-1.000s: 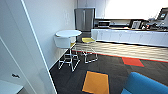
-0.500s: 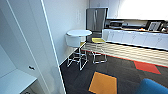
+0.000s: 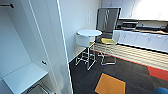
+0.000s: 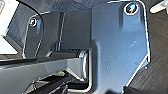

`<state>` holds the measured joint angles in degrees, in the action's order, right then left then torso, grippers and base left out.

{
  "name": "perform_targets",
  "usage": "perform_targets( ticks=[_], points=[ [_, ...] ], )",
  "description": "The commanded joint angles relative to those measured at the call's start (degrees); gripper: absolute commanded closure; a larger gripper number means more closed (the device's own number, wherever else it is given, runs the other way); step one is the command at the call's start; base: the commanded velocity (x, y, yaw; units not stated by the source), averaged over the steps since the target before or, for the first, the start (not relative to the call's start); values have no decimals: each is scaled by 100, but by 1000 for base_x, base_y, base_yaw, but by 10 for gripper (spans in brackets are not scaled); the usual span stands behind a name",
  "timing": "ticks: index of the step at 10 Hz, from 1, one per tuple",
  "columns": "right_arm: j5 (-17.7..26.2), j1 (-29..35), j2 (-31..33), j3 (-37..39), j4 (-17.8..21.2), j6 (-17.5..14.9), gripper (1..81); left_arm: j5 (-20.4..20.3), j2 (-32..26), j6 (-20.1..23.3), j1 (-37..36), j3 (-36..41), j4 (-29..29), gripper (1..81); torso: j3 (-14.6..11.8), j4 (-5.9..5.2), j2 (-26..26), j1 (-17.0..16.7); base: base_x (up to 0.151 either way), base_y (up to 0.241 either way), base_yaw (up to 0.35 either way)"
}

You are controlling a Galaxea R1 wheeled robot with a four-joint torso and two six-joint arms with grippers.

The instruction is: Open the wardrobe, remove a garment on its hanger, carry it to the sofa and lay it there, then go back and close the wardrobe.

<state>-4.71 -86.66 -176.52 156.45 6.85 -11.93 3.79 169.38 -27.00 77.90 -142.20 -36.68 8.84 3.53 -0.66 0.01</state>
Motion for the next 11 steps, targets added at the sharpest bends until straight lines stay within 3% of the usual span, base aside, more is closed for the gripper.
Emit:
perform_targets(
  ticks=[1, 11],
  points=[
    [348, 171, -35, -20, 9, -19, 10, 236, -35, 72, -262, 43, -67, 10, 0, 0, 0, 0, 0, 0, 299],
    [312, 180, -17, -2, 36, 16, 10, 236, 62, 134, -182, 35, -94, 10, 0, 0, 0, 0, 0, 0, 298]
  ],
)
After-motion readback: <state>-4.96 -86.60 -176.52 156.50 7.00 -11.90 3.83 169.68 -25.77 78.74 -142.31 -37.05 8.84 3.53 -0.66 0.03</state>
